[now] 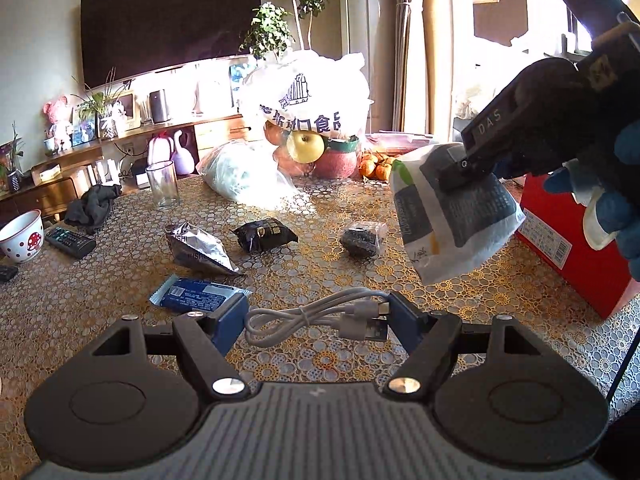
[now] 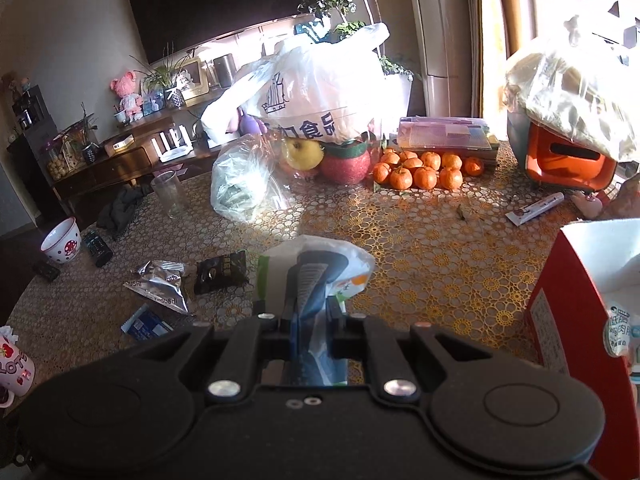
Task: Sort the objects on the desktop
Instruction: 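Carry the USB cable and the white-and-blue bag with both grippers to the red box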
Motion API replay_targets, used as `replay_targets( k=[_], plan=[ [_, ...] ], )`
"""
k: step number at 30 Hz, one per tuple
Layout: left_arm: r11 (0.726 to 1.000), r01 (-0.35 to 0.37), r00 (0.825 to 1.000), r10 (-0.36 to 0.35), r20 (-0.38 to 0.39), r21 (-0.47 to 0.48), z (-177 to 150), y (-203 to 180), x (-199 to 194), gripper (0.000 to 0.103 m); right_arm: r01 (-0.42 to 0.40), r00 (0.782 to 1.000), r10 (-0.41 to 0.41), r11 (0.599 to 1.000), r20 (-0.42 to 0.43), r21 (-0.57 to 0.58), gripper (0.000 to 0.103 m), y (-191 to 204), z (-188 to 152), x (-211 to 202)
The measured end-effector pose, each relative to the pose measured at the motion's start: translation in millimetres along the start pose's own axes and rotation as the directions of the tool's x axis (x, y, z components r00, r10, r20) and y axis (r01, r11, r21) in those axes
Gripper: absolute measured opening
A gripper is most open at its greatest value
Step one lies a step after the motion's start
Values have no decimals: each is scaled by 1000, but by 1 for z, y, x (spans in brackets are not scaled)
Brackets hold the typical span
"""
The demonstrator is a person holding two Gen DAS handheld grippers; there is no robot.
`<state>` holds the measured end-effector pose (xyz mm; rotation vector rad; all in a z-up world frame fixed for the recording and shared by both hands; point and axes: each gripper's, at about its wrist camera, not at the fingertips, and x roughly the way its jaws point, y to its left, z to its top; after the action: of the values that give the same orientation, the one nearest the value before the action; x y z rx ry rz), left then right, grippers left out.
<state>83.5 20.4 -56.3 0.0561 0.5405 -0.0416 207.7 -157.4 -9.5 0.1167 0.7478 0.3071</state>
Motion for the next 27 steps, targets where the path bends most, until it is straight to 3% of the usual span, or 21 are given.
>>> replay_targets(
  k=[15, 27],
  plan=[
    [998, 24, 999, -25, 23, 53, 15, -33, -24, 76, -18, 1000, 19, 996, -14, 87, 12, -38, -32, -55],
    [994, 71, 996, -75, 46, 82, 40, -78, -38, 76, -19, 1000, 16, 994, 22, 107, 12, -69, -36, -113]
  ],
)
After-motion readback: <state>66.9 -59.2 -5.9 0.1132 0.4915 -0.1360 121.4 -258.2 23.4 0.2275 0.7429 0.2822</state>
